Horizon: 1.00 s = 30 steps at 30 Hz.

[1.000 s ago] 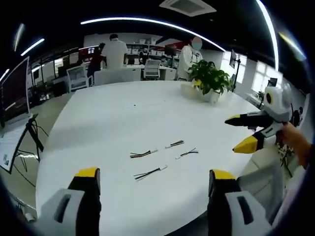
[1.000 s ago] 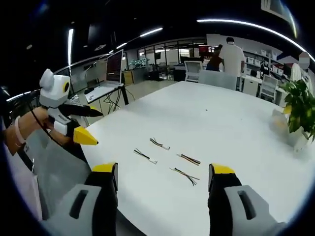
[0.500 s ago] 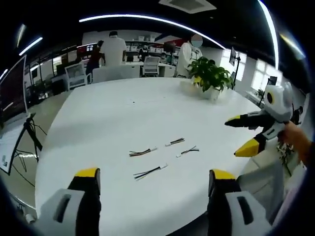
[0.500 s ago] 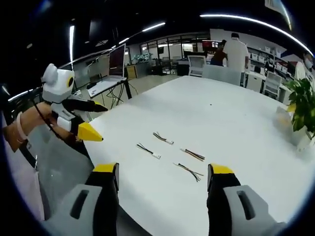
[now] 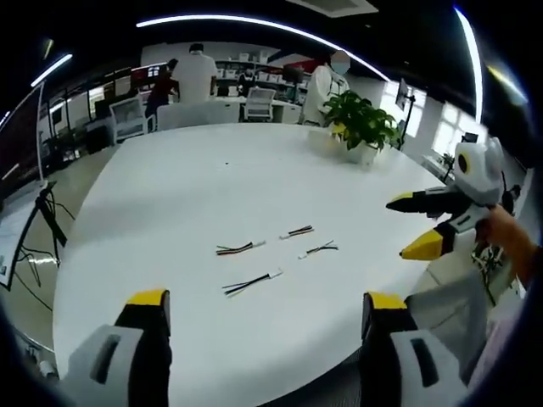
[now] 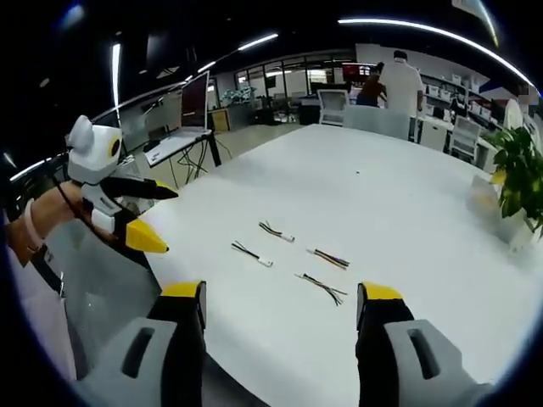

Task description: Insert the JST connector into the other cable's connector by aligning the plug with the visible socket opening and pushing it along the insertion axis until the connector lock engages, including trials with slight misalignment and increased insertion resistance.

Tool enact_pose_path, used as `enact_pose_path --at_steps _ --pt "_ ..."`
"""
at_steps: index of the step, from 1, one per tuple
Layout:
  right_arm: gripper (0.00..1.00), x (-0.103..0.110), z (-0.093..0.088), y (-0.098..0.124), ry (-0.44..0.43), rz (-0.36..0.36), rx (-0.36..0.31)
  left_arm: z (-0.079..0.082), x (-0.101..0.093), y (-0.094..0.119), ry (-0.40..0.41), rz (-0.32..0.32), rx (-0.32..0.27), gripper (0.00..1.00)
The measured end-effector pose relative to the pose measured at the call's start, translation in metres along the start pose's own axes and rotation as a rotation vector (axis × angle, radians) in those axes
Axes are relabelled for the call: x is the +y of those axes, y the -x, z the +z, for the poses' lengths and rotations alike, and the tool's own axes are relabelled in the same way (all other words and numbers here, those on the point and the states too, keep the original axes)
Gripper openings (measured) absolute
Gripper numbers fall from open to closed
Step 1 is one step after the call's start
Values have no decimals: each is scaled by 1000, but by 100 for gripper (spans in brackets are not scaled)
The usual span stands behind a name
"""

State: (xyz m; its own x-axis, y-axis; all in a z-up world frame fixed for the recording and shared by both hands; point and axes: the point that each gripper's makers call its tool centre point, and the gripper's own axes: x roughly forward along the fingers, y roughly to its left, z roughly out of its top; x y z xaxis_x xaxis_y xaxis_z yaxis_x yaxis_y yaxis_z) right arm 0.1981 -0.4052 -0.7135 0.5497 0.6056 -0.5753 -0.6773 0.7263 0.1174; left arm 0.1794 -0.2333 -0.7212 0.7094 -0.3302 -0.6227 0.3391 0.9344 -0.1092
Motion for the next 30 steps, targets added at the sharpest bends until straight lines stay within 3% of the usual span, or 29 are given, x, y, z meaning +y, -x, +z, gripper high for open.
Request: enact_pose_path --at_steps 19,30 --pt "69 -3 8 -5 1 22 -8 -1 5 -3 3 37 11 89" --pt "67 -5 16 -4 34 37 -8 12 21 0 -32 60 3 87"
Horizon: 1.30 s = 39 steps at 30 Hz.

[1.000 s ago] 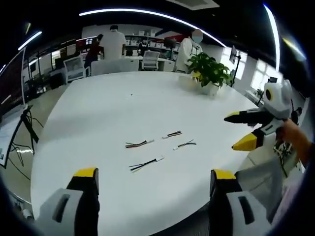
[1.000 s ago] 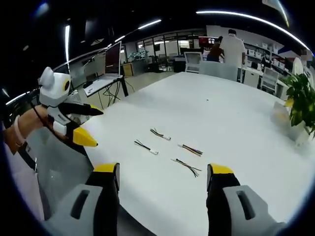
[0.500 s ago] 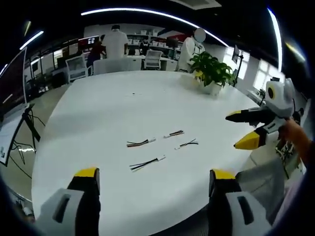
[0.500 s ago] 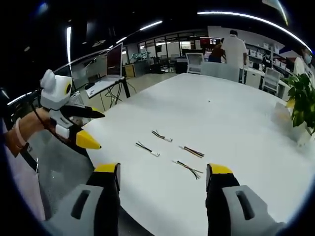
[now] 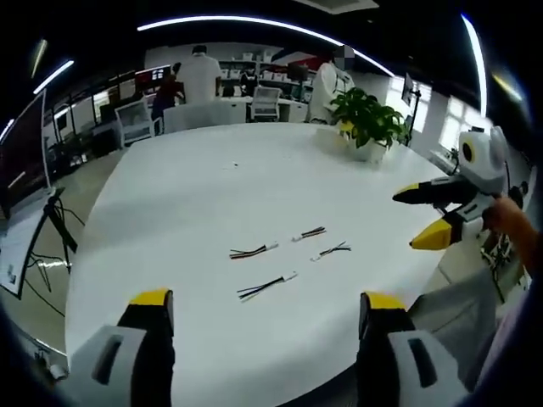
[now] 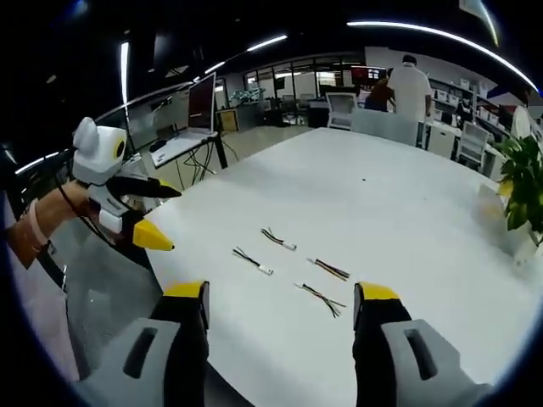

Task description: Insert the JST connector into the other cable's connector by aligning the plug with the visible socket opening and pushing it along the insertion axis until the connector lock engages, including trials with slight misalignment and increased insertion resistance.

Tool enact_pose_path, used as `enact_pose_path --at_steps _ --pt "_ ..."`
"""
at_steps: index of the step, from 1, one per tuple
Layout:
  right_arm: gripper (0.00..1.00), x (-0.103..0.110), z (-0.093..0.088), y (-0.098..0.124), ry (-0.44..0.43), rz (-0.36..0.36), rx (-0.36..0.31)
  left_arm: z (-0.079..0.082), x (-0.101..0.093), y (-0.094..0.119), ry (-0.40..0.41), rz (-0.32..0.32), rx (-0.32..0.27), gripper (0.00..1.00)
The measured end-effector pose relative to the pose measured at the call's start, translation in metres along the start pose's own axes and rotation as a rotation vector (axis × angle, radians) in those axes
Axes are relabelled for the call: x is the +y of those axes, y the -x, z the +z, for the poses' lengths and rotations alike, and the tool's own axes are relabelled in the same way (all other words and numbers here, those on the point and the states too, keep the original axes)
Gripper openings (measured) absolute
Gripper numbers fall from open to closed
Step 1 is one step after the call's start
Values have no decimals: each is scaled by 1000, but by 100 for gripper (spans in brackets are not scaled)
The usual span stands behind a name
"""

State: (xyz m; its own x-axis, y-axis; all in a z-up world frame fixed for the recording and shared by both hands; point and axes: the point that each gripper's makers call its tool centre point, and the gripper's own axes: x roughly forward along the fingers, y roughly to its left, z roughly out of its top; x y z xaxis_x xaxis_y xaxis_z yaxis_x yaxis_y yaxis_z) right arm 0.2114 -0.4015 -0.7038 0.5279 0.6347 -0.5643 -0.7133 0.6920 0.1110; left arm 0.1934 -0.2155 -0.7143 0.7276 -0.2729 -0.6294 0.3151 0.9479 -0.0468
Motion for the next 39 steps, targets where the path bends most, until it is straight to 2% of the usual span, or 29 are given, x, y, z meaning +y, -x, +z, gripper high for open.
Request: enact_pose_path --at_steps 7,11,14,17,20,24,32,35,39 --pt "66 -13 13 -1 5 -21 -24 11 7 -3 -13 3 -18 87" --pt "66 -18 22 -3 29 -29 -31 20 7 -7 -20 -35 -24 86" --pt "66 -24 33 -3 51 -41 -48 30 8 -8 -15 -55 -44 86" --pt "65 -27 38 -4 62 -43 -53 47 4 -8 19 -105 -98 85" --pt "65 -32 39 -4 70 -50 -44 58 4 -9 -6 -109 -116 85" --pt "62 -40 38 -8 82 -54 -11 66 7 -18 -44 -113 -119 86" --pt "62 -54 48 -16 91 -65 -20 78 10 -37 -108 -127 -106 86" --pt "61 -59 47 -20 87 -63 -14 82 7 -44 -118 -147 -106 86" --pt "60 -65 41 -27 95 -67 14 82 4 -54 -173 -154 -87 86"
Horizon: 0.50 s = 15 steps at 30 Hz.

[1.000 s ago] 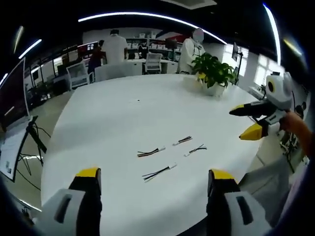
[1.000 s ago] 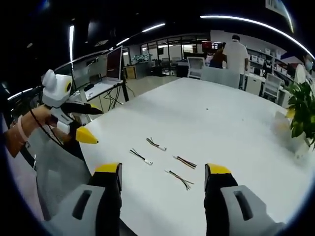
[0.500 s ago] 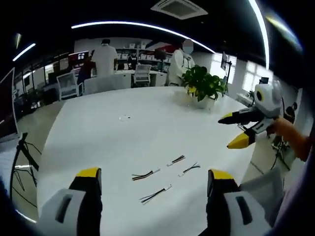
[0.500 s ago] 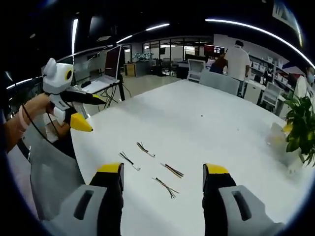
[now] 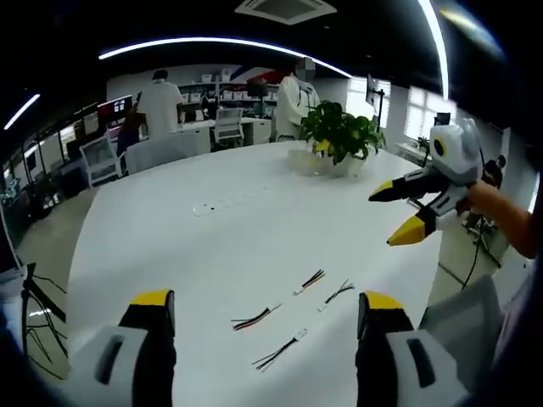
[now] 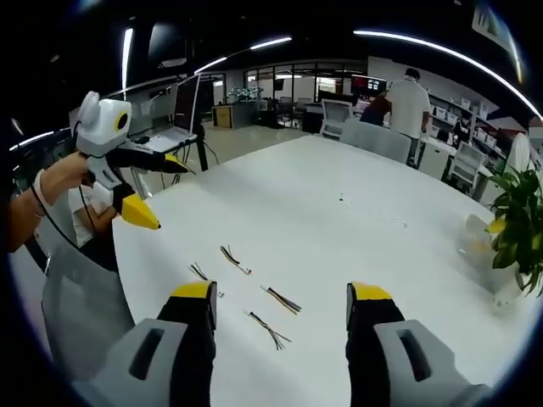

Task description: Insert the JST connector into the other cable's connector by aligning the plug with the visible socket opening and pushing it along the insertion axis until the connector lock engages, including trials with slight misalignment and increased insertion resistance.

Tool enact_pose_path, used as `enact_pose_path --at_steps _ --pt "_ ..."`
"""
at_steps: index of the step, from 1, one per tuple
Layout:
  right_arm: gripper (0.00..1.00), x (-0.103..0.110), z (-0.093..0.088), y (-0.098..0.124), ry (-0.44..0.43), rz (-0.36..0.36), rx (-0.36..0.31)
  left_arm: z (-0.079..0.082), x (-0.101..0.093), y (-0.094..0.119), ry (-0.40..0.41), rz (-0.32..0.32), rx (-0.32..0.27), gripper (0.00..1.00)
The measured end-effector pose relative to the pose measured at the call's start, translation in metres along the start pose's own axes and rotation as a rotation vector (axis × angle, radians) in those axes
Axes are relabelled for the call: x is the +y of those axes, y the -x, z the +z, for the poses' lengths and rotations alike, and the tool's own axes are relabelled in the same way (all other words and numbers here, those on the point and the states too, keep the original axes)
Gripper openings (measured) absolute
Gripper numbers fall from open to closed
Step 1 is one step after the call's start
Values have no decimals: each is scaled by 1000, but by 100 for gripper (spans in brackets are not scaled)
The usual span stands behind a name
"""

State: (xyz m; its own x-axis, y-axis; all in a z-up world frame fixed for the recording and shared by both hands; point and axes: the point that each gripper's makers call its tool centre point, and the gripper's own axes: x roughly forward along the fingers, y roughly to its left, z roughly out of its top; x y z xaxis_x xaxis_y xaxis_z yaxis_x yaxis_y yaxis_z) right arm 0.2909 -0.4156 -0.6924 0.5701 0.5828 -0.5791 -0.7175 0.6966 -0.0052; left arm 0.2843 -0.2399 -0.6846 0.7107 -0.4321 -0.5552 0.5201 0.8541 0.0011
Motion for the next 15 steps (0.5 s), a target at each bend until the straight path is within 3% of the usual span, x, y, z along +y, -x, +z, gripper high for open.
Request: enact_pose_path --at_steps 4,10,12,15 --pt "59 -3 -8 -6 -1 5 22 -4 -5 -10 -48 -33 21 85" --pt "53 -1 -17 -10 41 42 32 2 -14 -18 -87 -74 -31 92" --pt "51 -2 -21 -11 44 42 43 6 -15 -22 -181 -78 -66 92" --pt "55 -7 -27 -12 54 34 38 4 -18 -25 -201 -89 -66 93"
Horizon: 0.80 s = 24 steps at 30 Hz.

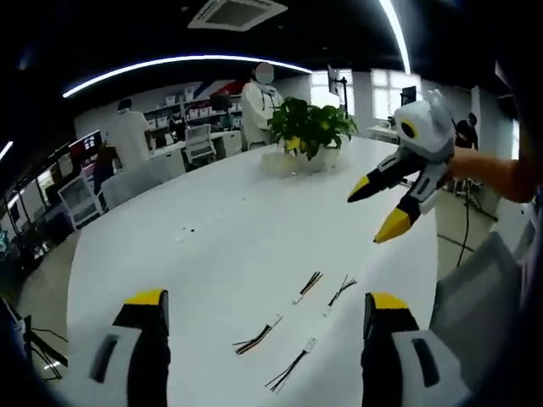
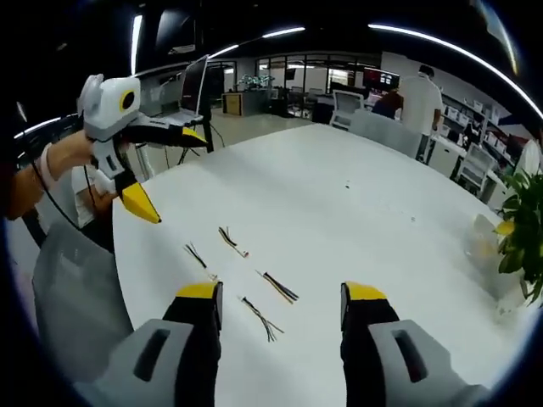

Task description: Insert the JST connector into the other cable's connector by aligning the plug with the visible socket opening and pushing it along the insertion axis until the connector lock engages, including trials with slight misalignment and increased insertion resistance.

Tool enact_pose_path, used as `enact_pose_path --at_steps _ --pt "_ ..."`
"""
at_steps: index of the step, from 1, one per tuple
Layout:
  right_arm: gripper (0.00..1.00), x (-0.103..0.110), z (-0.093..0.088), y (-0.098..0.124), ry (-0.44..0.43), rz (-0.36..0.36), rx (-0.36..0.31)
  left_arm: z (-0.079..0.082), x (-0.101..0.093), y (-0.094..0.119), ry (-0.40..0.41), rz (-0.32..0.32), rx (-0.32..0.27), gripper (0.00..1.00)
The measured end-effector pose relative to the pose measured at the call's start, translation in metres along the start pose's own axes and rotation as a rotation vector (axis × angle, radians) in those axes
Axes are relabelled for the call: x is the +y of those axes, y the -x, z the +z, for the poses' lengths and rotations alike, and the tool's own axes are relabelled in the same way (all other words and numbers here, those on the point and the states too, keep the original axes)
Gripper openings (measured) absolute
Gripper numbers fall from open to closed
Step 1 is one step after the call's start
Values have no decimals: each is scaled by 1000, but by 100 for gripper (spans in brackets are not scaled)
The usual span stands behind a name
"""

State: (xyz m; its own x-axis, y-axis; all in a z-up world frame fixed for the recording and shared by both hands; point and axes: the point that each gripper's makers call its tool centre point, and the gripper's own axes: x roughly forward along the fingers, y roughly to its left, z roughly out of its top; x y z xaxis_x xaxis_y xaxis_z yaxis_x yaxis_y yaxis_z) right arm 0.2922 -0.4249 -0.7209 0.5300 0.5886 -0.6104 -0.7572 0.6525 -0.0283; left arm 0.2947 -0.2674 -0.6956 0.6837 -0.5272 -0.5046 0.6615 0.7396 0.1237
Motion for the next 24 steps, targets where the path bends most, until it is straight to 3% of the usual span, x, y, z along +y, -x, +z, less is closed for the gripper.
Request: enact_pose_path --at_steps 2,5,6,8,11,12,14,16,21,24 --pt "55 -3 -2 0 4 -4 -1 -2 -2 -3 -6 -16 6 93" --pt "55 -8 -5 0 27 -8 -11 2 -4 -7 -12 -22 -39 92" --pt "54 -10 -7 1 47 2 -12 1 -7 -8 -54 -46 -43 87" --pt "54 -18 -6 2 12 -2 -44 -3 -5 -11 -77 -21 -23 81" --pt "51 -26 -2 5 39 -1 -92 -10 -10 -13 -27 -47 -2 75" --pt "52 -27 1 6 65 -1 -116 -12 -12 -13 -13 -62 3 67" --pt "53 -26 5 9 109 25 -158 -11 -15 -14 -29 -74 -16 56" --pt "52 -25 7 11 138 42 -189 -11 -18 -14 -47 -77 -24 54" --pt "46 -24 -1 5 150 82 -157 -8 -30 -19 -84 -121 -67 53" --pt "48 -20 -8 -1 128 124 -118 -15 -33 -25 -64 -142 -33 53"
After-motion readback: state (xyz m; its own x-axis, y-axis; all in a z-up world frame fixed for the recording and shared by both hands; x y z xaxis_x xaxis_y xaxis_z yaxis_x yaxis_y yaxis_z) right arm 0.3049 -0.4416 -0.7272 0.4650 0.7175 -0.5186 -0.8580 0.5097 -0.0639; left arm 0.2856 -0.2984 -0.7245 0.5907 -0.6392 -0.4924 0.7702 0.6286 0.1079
